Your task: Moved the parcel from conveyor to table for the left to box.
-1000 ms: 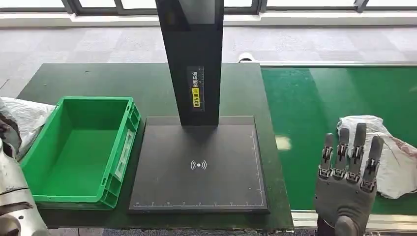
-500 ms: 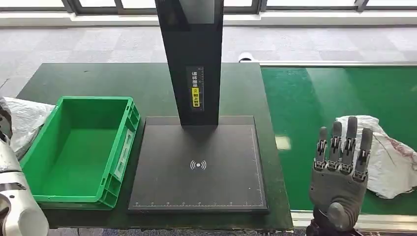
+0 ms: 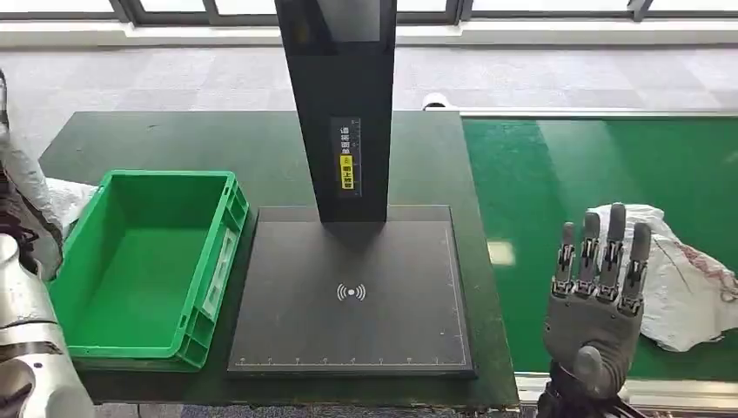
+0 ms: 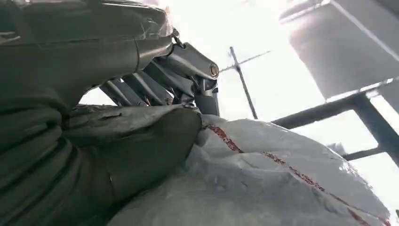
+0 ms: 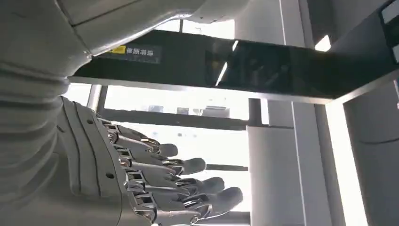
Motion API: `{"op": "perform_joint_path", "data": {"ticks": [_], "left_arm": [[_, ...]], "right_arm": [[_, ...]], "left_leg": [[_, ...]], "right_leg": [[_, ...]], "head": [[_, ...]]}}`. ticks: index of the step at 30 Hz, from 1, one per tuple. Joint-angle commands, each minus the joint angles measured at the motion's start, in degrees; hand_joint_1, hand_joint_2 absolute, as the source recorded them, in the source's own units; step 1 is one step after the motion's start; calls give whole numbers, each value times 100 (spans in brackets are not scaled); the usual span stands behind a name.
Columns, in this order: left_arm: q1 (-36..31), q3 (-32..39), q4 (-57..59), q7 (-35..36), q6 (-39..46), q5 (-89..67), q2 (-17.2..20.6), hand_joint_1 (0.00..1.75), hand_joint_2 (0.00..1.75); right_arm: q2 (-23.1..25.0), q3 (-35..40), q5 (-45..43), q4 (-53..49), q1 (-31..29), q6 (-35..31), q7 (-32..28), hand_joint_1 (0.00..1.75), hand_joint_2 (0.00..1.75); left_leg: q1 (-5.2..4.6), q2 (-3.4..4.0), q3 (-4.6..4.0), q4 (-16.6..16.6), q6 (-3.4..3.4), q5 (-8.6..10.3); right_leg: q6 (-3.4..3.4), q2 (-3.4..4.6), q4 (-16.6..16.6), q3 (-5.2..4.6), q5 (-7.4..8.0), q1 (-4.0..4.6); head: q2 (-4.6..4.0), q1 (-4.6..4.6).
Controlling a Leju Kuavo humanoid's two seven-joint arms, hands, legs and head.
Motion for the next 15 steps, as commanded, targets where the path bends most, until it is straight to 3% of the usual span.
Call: {"op": "perform_joint_path", "data": {"ticks": [1,6,15], "left_arm": [[360,-396,-493,172,-511,78,-786,175,175],[832,-740,-1275,287,-750,94,-986,175,175],[832,-740,-1275,287,-750,94,-986,175,175]], "right_arm": [[351,-589,21,96,301,-40,15,0,175],[454,-726,-2,74,400,60,15,0,175],[454,-726,-2,74,400,60,15,0,175]], "left_leg": [[0,-25,2,-9,7,6],[-4,-18,-3,-13,9,6],[-3,-7,-10,-12,9,7]], "right_leg": [[3,-28,-13,14,-1,1],[4,-21,-16,7,2,-2],[1,-14,-14,-7,7,-1]], "head": [[-2,0],[-2,0],[0,2]]}}
